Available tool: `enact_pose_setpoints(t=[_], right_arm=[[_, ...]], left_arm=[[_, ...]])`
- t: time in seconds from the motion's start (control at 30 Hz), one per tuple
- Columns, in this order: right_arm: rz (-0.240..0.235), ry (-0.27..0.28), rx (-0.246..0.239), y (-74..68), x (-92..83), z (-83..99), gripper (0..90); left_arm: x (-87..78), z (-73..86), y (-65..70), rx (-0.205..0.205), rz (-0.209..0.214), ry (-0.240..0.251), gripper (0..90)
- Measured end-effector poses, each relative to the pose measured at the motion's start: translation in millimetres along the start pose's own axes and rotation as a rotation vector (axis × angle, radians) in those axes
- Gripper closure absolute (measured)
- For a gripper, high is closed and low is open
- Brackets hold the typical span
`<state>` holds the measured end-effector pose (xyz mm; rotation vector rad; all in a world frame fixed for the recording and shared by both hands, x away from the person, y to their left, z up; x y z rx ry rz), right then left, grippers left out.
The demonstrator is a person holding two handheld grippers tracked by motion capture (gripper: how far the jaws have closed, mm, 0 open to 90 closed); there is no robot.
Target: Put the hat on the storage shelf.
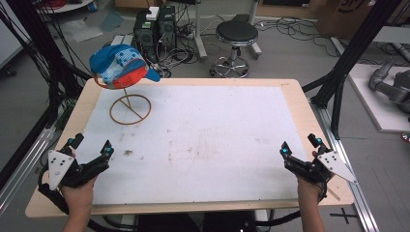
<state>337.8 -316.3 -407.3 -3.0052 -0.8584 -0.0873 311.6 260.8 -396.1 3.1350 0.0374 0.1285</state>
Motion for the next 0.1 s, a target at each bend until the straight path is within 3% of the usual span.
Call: enact_pose_setpoints(t=[0.1], right_arm=[[0.001,0.001,0.001,0.1,0.3,-0.1,4.7]], left_arm=[[0.2,-0.6,-0.3,-0.010,0.002,0.002,13.1]])
Point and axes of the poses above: each handheld gripper's, and its own axes: x roughly forward along the jaws, z roughly out of its underside, y roughly to its right, the point moved 8 cm from there along x, roughly forward along the jaws, and after that the axes turned 14 degrees about -z, right-handed, at the moved point
